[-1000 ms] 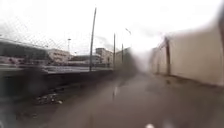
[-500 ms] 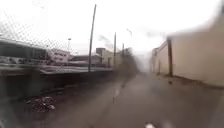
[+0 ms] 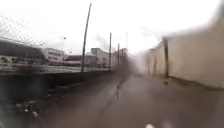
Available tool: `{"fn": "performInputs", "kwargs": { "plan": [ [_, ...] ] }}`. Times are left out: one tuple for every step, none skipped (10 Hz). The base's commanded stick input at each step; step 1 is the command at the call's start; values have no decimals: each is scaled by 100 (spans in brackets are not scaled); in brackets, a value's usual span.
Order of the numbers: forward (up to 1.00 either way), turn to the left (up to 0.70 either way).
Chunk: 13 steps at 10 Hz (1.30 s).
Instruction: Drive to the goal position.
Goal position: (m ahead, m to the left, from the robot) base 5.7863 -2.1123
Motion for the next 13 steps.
{"fn": "performInputs", "kwargs": {
  "plan": [
    [50,-36],
    [50,2],
    [50,2],
    [50,2],
    [50,2],
    [50,-48],
    [50,-48],
    [50,-48],
    [50,-48],
    [50,-48],
    [50,-43],
    [50,-18],
    [50,2]
  ]
}}
